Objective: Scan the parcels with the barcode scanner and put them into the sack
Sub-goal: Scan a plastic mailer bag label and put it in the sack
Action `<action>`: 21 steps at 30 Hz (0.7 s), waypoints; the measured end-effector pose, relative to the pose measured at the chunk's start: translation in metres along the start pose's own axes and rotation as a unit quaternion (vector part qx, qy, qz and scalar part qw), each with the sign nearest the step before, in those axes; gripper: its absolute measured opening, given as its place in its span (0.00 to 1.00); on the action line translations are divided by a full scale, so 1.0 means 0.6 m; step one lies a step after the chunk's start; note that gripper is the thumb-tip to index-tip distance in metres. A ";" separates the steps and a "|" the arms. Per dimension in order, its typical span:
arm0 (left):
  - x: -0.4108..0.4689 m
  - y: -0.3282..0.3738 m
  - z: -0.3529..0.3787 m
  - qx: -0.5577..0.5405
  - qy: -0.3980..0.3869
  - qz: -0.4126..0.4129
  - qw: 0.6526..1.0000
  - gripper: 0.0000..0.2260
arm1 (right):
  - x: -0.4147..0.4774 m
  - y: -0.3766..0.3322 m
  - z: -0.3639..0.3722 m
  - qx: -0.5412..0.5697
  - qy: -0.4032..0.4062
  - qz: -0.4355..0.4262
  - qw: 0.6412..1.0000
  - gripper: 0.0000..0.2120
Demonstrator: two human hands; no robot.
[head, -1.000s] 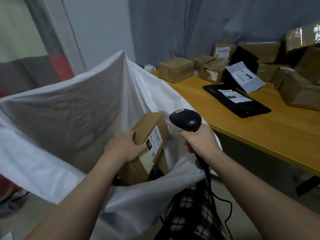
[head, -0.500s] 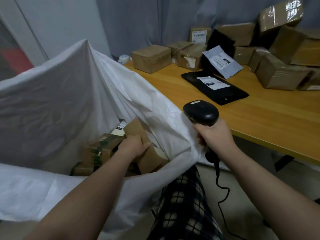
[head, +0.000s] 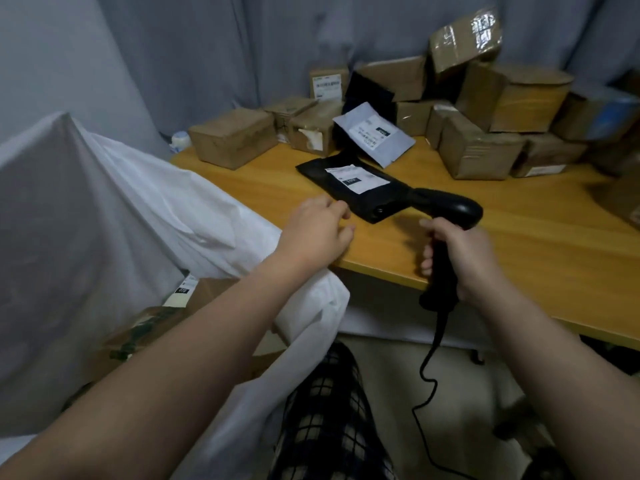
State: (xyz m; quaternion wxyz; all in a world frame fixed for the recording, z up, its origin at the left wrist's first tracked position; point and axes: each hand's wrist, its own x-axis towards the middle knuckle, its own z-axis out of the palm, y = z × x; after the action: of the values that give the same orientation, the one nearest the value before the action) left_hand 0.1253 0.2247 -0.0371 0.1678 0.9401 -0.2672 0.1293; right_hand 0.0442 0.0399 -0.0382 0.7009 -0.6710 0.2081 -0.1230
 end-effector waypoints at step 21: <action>0.016 0.071 0.064 0.060 -0.185 0.122 0.973 0.19 | -0.038 -0.017 -0.065 0.089 0.037 -0.013 0.995 0.04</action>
State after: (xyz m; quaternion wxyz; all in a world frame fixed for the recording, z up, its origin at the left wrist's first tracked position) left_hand 0.1155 0.1714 -0.0582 0.0419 0.9163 -0.3981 -0.0114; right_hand 0.0074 0.0145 -0.0257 0.7478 -0.6040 0.2131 -0.1750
